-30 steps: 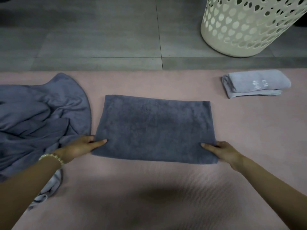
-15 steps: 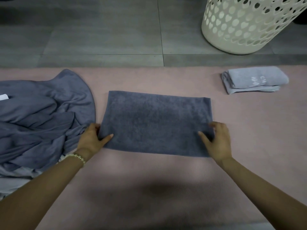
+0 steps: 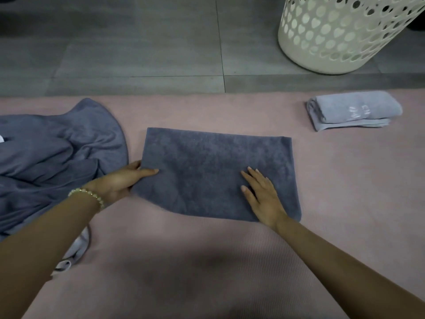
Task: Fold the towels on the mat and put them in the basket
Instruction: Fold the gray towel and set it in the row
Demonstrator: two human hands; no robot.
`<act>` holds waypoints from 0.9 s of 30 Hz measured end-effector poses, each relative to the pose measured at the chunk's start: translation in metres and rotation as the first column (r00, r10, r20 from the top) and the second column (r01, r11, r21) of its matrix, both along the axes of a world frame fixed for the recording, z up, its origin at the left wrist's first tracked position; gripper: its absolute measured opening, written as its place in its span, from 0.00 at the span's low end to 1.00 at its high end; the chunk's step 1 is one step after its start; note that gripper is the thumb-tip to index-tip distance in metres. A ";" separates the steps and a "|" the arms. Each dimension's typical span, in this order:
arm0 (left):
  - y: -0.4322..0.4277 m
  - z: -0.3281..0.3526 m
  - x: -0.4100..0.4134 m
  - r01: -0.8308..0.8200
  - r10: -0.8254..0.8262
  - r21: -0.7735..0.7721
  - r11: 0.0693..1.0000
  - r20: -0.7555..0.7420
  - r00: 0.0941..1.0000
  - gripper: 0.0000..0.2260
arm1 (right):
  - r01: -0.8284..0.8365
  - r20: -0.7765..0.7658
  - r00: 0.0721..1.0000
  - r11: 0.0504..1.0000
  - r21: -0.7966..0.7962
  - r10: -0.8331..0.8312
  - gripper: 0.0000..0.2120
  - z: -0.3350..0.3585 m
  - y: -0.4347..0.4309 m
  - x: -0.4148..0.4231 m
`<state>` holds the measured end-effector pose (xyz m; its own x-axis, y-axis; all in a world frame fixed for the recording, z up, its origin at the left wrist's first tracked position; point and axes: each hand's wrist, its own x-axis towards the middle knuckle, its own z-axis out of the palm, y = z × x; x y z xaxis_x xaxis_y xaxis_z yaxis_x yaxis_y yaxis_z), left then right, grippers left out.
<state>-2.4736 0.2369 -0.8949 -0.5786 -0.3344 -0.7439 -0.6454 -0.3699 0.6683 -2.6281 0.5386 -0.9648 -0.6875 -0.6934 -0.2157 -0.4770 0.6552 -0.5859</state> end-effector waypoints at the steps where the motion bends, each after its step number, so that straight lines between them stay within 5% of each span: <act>1: 0.009 0.009 -0.009 0.036 -0.034 0.015 0.999 -0.072 0.997 0.40 | 0.117 0.119 0.987 0.988 -0.102 -0.105 0.27 0.008 0.000 -0.002; 4: 0.061 0.035 -0.045 0.081 -0.096 -0.071 0.994 -0.245 0.965 0.33 | 0.501 0.547 0.777 0.831 -0.241 -0.310 0.17 0.031 0.000 -0.015; 7: 0.128 0.045 -0.078 0.211 -0.291 -0.250 0.945 -0.350 0.890 0.32 | 0.698 0.843 0.458 0.701 -0.144 -0.284 0.25 0.037 0.007 -0.036; 10: 0.174 0.038 -0.095 0.399 -0.531 -0.408 0.821 -0.291 0.796 0.23 | 0.837 0.966 0.135 0.547 0.007 -0.219 0.31 0.030 0.020 -0.050; 12: 0.183 0.025 -0.095 0.363 -0.544 -0.514 0.778 -0.259 0.798 0.19 | 0.858 0.972 0.039 0.506 0.087 -0.233 0.34 0.025 0.026 -0.055; 13: 0.180 0.011 -0.093 0.344 -0.567 -0.625 0.701 -0.196 0.800 0.21 | 0.849 0.965 0.045 0.519 0.100 -0.259 0.33 0.026 0.025 -0.055; 15: 0.168 -0.021 -0.088 0.413 -0.644 -0.834 0.365 0.094 0.759 0.26 | 0.826 0.938 0.147 0.560 0.058 -0.314 0.27 0.031 0.017 -0.053; 17: 0.160 -0.045 -0.081 0.495 -0.633 -0.851 0.175 0.288 0.719 0.28 | 0.783 0.806 0.409 0.618 -0.069 -0.429 0.20 0.032 0.008 -0.047; 20: 0.167 -0.062 -0.081 0.479 -0.624 -0.872 0.101 0.319 0.713 0.35 | 0.659 0.408 0.741 0.694 -0.290 -0.533 0.09 0.032 0.008 -0.047; 23: 0.179 -0.072 -0.086 0.473 -0.593 -0.872 0.127 0.315 0.741 0.38 | 0.568 0.271 0.822 0.760 -0.315 -0.502 0.09 0.037 0.013 -0.061; 27: 0.194 -0.078 -0.097 0.459 -0.553 -0.870 0.181 0.296 0.779 0.35 | 0.585 0.225 0.810 0.775 -0.240 -0.542 0.09 0.030 0.015 -0.075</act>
<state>-2.5703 0.4312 -0.9724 -0.9222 -0.3454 -0.1737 -0.3865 0.8337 0.3944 -2.7031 0.5537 -0.9344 -0.9528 -0.2353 -0.1920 0.0228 0.5750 -0.8178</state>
